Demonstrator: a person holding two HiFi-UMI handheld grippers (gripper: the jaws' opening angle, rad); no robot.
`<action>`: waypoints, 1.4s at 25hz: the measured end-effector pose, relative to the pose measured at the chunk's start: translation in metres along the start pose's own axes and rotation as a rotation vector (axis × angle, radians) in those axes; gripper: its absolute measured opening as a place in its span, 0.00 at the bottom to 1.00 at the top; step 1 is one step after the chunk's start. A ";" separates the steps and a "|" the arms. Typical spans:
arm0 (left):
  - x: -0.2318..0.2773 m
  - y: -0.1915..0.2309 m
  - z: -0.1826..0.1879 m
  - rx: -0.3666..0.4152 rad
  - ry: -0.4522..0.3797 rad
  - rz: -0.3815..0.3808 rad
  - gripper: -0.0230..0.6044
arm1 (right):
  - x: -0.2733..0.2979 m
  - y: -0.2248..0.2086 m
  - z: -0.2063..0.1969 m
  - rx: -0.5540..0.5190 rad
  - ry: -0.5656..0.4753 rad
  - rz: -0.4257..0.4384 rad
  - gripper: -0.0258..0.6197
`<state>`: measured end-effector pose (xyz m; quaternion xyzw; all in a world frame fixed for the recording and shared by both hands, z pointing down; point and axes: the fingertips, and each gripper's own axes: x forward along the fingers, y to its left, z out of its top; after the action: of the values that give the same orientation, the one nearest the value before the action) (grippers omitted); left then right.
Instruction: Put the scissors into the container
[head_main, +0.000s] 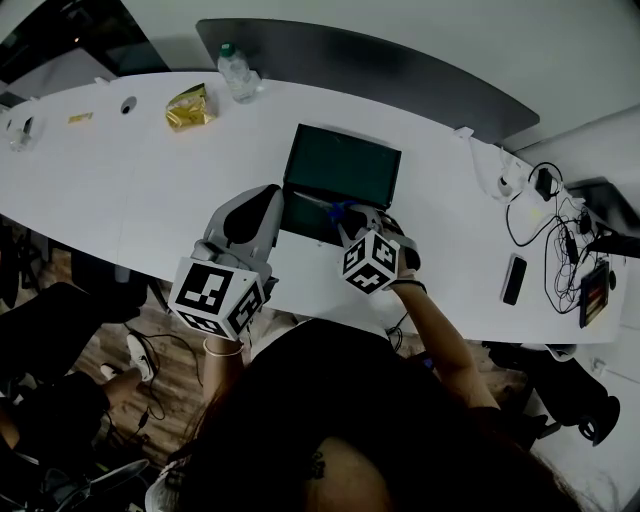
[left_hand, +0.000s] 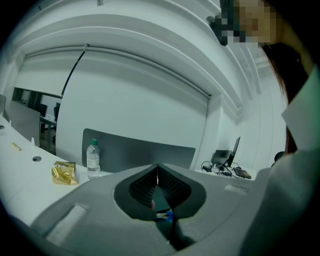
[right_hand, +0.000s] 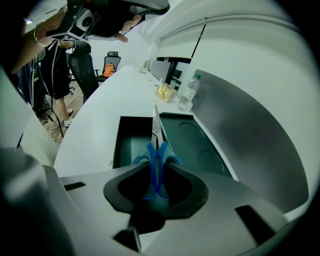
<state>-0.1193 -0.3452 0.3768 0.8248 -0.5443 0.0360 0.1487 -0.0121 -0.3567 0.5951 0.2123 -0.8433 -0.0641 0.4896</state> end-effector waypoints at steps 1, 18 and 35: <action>0.000 0.001 -0.001 -0.002 0.000 0.001 0.06 | 0.003 0.001 -0.001 0.000 0.006 0.006 0.18; 0.007 0.015 -0.009 -0.026 0.026 0.023 0.06 | 0.041 0.010 -0.017 -0.002 0.119 0.097 0.18; 0.005 0.027 -0.014 -0.037 0.046 0.059 0.06 | 0.063 0.018 -0.026 -0.032 0.185 0.153 0.18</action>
<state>-0.1399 -0.3552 0.3969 0.8046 -0.5653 0.0491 0.1750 -0.0226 -0.3646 0.6646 0.1443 -0.8071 -0.0202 0.5722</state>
